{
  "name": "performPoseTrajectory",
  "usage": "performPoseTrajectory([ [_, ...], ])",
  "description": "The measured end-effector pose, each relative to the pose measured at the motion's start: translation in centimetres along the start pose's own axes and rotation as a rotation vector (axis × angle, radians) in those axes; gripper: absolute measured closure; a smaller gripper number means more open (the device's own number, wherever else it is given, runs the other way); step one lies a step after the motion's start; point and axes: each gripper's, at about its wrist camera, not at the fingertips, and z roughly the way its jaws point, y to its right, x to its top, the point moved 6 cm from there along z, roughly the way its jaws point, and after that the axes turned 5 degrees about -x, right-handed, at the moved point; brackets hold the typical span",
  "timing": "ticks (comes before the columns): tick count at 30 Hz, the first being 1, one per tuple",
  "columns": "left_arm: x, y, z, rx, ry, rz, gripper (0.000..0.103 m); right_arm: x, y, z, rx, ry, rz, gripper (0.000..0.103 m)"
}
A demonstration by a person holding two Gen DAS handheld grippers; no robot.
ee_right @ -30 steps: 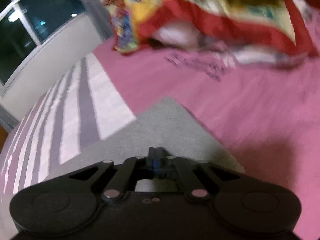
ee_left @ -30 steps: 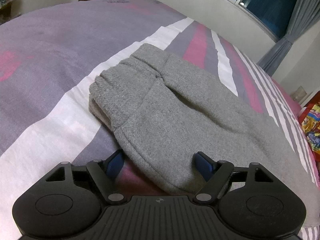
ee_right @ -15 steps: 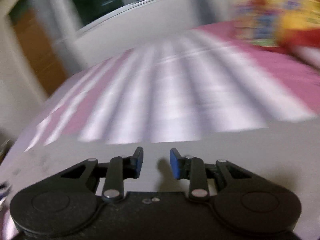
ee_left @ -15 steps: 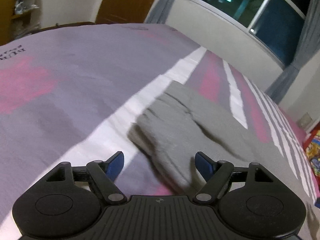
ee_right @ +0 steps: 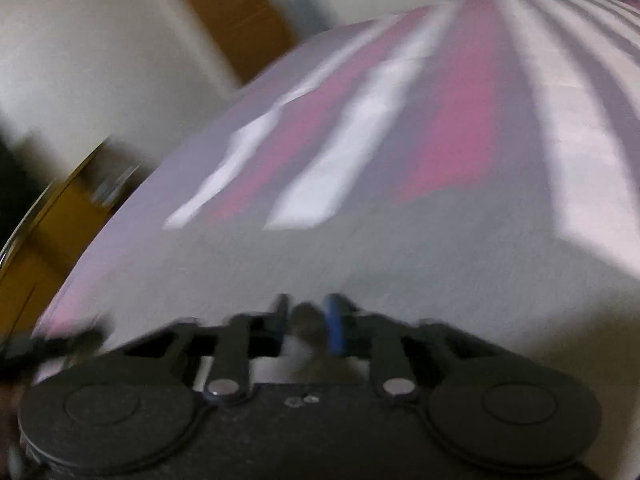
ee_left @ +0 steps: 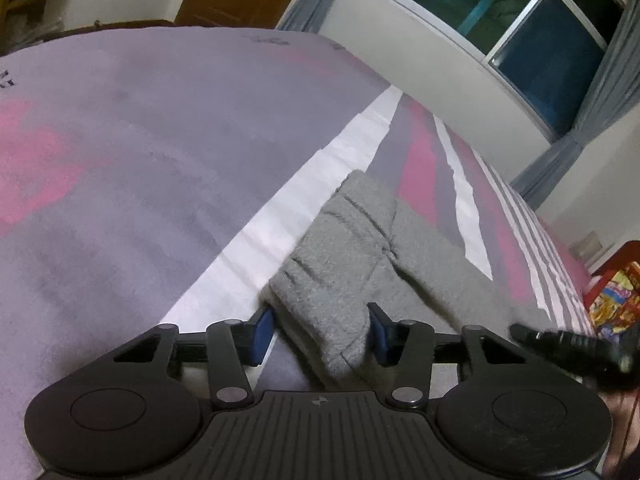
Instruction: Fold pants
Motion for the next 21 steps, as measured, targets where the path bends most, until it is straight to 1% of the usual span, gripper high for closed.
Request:
performPoseTrajectory([
  [1,-0.2,0.0,0.1,0.000,-0.005,0.012,0.051,0.5,0.7,-0.3,0.009,-0.006,0.024,0.103],
  [2,-0.2,0.0,0.1,0.000,-0.011,0.020,0.048,0.9,1.1,-0.8,0.027,-0.018,0.022,0.103],
  [3,-0.1,0.1,-0.1,-0.003,-0.008,0.024,0.045,1.0,1.2,-1.7,0.032,-0.009,0.003,0.103],
  [4,-0.1,0.3,-0.5,0.002,0.004,0.039,0.043,1.4,1.6,-2.9,0.031,0.029,-0.021,0.100],
  [5,-0.1,0.6,-0.9,0.010,0.017,0.062,0.038,1.7,2.1,-4.2,-0.004,0.074,-0.037,0.073],
  [6,-0.1,0.7,-1.2,0.018,0.025,0.084,0.036,1.5,2.4,-5.3,-0.046,0.115,-0.048,0.062],
  [7,-0.1,0.8,-1.4,0.027,0.033,0.098,0.036,2.1,3.4,-5.7,-0.080,0.148,-0.054,0.056],
  [8,-0.1,0.7,-1.5,0.029,0.036,0.097,0.035,2.5,4.4,-5.9,-0.102,0.156,-0.052,0.056],
  [10,0.2,0.5,-1.3,0.022,0.027,0.075,0.035,3.0,5.8,-5.3,-0.104,0.114,-0.035,0.056],
  [11,0.3,0.4,-1.2,0.018,0.025,0.067,0.035,3.0,5.5,-4.7,-0.093,0.095,-0.043,0.058],
  [13,0.4,0.2,-0.7,0.003,0.016,0.048,0.037,2.7,4.6,-3.4,-0.079,0.055,-0.112,0.059],
  [14,0.4,0.0,-0.5,-0.011,0.007,0.041,0.049,2.6,4.0,-2.8,-0.083,0.030,-0.165,0.066],
  [15,0.3,-0.1,-0.2,-0.024,-0.011,0.036,0.053,2.6,3.4,-2.4,-0.109,0.024,-0.226,0.077],
  [16,0.3,-0.1,0.1,-0.022,-0.014,0.041,0.054,2.7,3.0,-1.9,-0.173,0.020,-0.297,0.098],
  [17,0.3,-0.3,0.6,-0.018,-0.023,0.038,0.054,2.8,3.2,-1.2,-0.247,0.019,-0.333,0.103],
  [18,0.4,-0.5,1.0,-0.021,-0.035,0.019,0.053,2.8,3.4,-0.4,-0.308,0.013,-0.352,0.103],
  [19,0.5,-0.6,1.2,-0.028,-0.045,0.007,0.053,2.7,3.5,-0.3,-0.318,0.015,-0.346,0.103],
  [20,0.7,-0.6,1.0,-0.033,-0.052,0.009,0.050,2.8,3.3,-0.6,-0.324,0.021,-0.330,0.103],
  [21,0.8,-0.6,0.5,-0.029,-0.053,0.009,0.045,2.9,3.0,-1.6,-0.312,0.045,-0.302,0.097],
])
